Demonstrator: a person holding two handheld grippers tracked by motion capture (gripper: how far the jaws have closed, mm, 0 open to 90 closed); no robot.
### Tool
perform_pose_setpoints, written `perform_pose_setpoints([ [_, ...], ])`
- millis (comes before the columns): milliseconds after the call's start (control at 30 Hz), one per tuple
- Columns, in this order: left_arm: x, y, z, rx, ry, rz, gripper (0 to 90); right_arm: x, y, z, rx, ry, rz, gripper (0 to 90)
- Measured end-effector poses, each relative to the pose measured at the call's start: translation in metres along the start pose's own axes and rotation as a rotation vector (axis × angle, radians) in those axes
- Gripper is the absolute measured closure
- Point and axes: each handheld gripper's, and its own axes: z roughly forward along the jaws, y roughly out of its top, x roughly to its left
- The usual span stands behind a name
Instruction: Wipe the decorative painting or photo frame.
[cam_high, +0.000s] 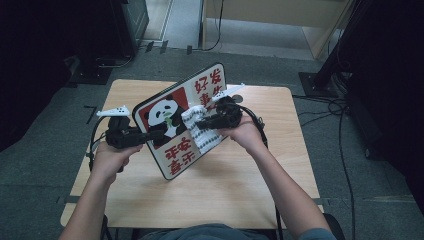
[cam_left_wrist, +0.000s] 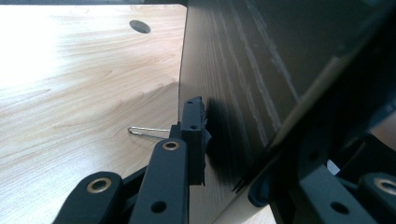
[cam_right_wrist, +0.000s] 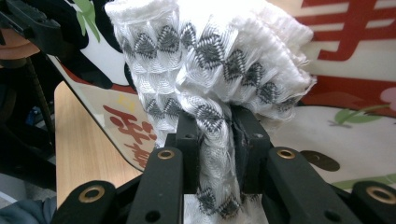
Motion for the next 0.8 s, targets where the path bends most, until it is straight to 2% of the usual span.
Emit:
perform_pose_setpoints([
  [800,0.0,0.0,0.0,0.001,-0.001,0.001,75.1,-0.004,-0.022,0.013,0.028,0.011,0.024,75.4],
])
